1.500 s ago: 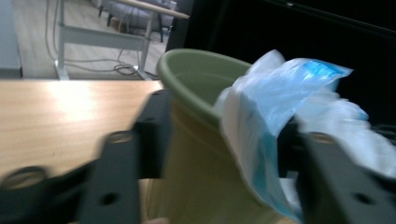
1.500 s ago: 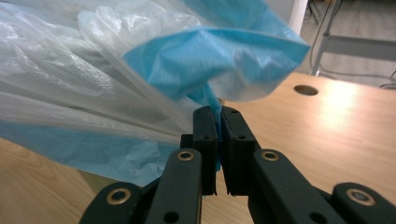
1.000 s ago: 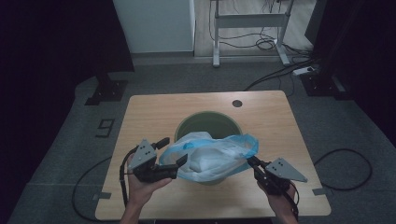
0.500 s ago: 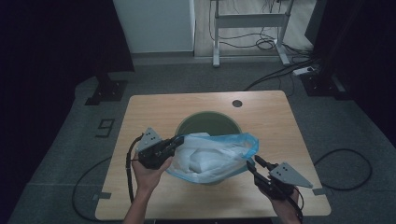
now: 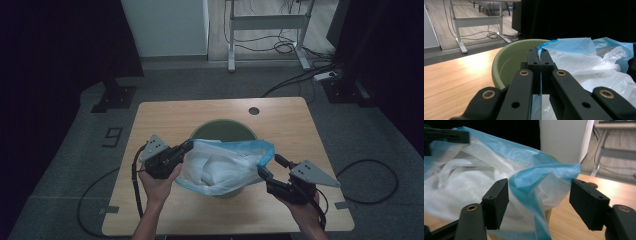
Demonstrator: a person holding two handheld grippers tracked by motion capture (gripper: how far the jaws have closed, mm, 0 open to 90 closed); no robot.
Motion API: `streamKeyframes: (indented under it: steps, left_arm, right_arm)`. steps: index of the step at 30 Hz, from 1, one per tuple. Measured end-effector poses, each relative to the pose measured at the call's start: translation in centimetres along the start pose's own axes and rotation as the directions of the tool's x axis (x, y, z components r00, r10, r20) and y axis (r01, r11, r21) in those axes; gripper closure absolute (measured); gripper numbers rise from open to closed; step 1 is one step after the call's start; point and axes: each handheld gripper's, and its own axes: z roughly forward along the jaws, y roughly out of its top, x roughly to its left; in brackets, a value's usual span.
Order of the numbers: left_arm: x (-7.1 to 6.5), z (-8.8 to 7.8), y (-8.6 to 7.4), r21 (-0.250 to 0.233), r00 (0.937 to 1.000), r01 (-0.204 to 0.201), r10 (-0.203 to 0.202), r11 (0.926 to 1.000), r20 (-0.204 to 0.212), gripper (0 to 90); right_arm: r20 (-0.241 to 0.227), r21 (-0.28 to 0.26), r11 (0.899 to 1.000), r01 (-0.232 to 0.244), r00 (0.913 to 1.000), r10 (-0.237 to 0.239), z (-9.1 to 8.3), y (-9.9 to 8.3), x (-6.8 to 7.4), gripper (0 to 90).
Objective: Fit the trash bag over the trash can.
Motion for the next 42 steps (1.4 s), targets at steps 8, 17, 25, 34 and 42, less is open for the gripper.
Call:
streamKeyframes:
  steps: [8,17,25,34,42]
  left_arm:
    - [0.6,-0.1,0.4,-0.035,0.9994,0.025,-0.026,0.9990,-0.023,89.2]
    - [3.3,0.0,0.0,-0.093,0.9890,0.127,-0.133,0.9875,-0.063,89.3]
    - [5.9,1.5,-0.4,-0.041,0.9764,0.190,-0.193,0.9810,-0.097,89.1]
    - [7.7,3.6,-1.7,0.023,0.9683,0.227,-0.223,0.9735,-0.112,88.8]
    - [8.5,4.8,-2.6,0.093,0.9656,0.243,-0.232,0.9655,-0.117,88.6]
  right_arm:
    - [0.094,-0.013,0.998,0.065,0.9936,-0.064,2.1,0.2,0.2,77.9]
    - [0.127,-0.074,0.997,0.030,0.9917,-0.021,1.8,0.5,-2.2,85.7]
    - [0.107,-0.019,0.999,-0.030,0.9938,0.032,4.6,1.5,-5.0,85.1]
    - [0.097,0.063,0.991,-0.114,0.9894,0.108,8.8,0.9,-7.4,86.1]
    - [0.097,0.104,0.987,-0.119,0.9894,0.109,10.9,-0.3,-8.0,87.3]
